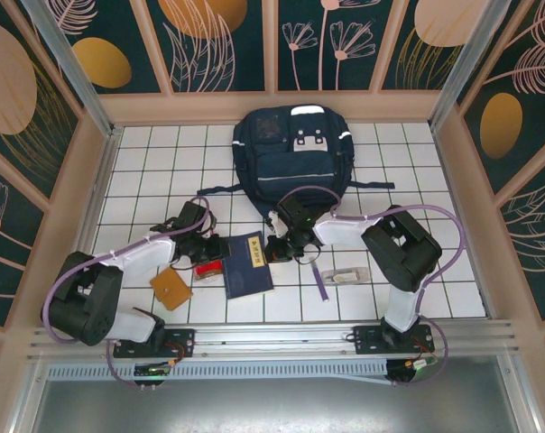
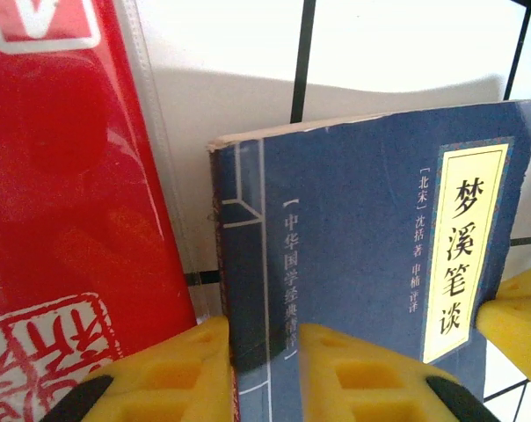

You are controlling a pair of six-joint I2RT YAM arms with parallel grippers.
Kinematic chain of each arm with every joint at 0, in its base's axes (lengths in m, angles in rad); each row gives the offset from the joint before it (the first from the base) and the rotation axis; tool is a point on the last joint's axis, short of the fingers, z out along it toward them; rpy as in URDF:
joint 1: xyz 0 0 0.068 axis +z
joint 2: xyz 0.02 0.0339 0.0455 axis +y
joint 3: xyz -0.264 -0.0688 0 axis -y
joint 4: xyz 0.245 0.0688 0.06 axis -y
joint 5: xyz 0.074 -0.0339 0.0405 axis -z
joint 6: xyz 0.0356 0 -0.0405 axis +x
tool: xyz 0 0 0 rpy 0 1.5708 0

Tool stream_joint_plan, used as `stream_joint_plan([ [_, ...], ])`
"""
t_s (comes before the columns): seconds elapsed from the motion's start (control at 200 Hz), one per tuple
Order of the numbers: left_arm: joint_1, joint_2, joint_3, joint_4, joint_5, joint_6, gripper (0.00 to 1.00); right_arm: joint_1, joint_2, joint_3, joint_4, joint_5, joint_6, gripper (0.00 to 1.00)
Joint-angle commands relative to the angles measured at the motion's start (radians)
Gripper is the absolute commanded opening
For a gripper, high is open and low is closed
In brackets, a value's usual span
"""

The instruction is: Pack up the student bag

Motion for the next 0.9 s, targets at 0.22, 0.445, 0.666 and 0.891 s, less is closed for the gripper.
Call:
stream_joint_plan([
  [0.22, -0.054, -0.061, 0.002, 0.189, 0.430, -0.040, 0.15, 0.019, 0.007, -0.080, 0.187, -0.089, -0.044, 0.00],
  [0.445, -0.053, 0.017, -0.007, 0.156, 0.442, 0.025, 0.21, 0.020, 0.008, -0.085, 0.215, -0.126, -0.064, 0.00],
  [0.666, -0.054, 0.065, 0.056, -0.046, 0.146, 0.064, 0.34, 0.021, -0.009, -0.094, 0.225, -0.112, -0.062, 0.00],
  [0.891, -0.053, 0.012, 0.154, -0.144, 0.093, 0.065, 0.06, 0.022, -0.118, -0.132, 0.240, -0.048, -0.087, 0.07],
])
